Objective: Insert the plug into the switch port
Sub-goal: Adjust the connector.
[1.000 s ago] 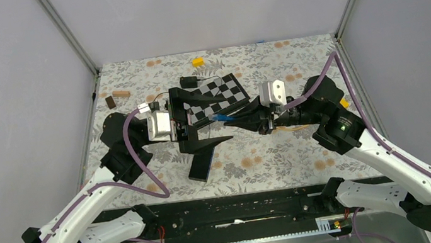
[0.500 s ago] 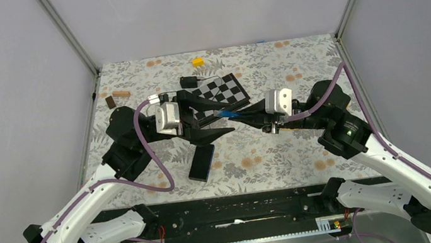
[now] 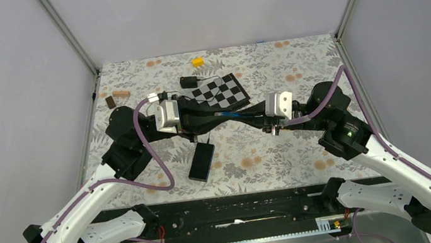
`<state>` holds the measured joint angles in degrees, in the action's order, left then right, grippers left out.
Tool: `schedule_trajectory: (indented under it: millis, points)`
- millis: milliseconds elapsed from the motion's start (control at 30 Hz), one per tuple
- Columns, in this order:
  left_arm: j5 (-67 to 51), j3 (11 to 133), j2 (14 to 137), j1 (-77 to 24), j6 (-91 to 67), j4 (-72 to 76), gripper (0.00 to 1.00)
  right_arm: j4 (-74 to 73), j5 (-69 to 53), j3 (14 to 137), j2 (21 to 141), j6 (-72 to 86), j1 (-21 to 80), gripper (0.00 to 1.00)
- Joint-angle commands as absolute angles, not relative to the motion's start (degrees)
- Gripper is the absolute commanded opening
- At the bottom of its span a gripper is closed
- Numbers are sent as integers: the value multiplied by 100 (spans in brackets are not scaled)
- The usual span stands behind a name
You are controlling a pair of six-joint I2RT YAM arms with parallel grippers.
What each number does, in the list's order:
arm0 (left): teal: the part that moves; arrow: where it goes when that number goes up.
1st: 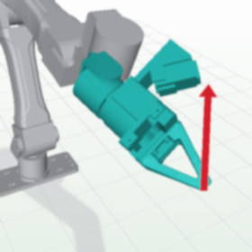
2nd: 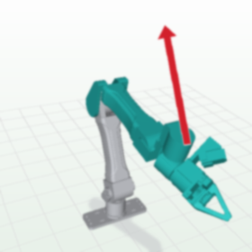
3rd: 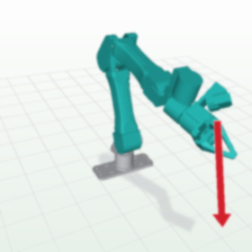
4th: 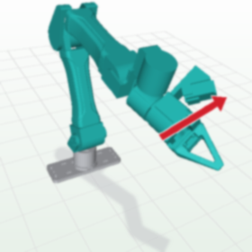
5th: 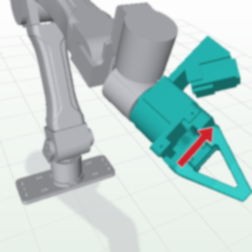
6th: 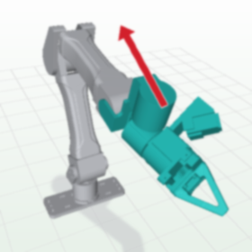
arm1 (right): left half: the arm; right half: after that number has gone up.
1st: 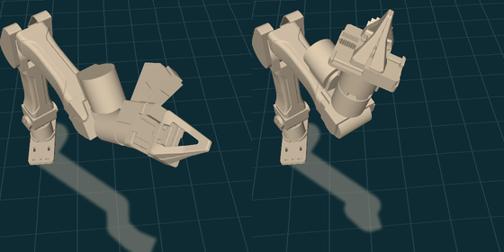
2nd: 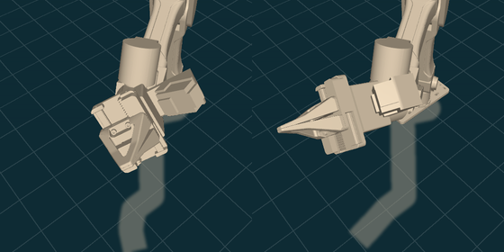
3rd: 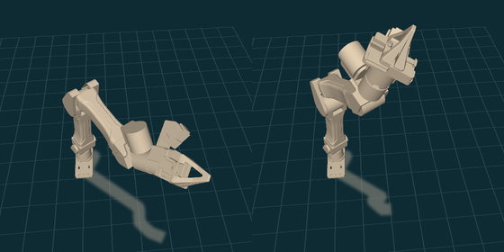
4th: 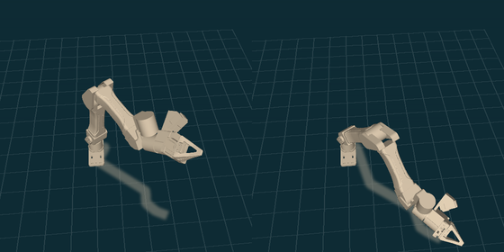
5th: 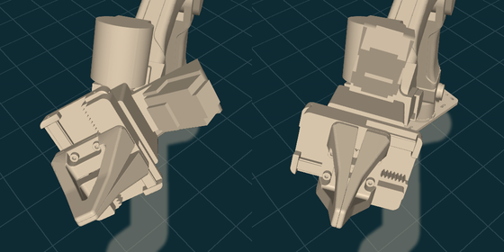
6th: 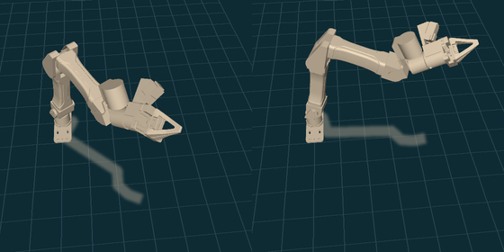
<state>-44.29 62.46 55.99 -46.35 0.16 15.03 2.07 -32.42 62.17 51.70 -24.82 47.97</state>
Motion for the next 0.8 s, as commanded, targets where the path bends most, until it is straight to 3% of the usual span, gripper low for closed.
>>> schedule_trajectory:
  millis: [0, 67, 100, 167, 467, 767]
  points:
    - [-4609, 6524, 5572, -4645, 127, 1510, 0, 482, -3210, 6214, 5038, -2595, 4817, 17]
    - [-4750, 6549, 5579, -4649, 186, 1451, 0, 483, -3349, 6214, 4969, -2521, 4819, 38]
    - [-4785, 6544, 5569, -4649, 188, 1473, 0, 502, -3437, 6214, 4943, -2453, 4823, 44]
    - [-4862, 6522, 5554, -4649, 185, 1538, 0, 595, -3607, 6178, 4931, -2239, 4819, 47]
    - [-5076, 6464, 5511, -4645, 261, 1556, 0, 1087, -3996, 6021, 4969, -1677, 4817, 35]
    - [-5100, 6443, 5502, -4649, 328, 1401, 0, 1382, -3991, 5889, 4948, -1457, 4820, 10]
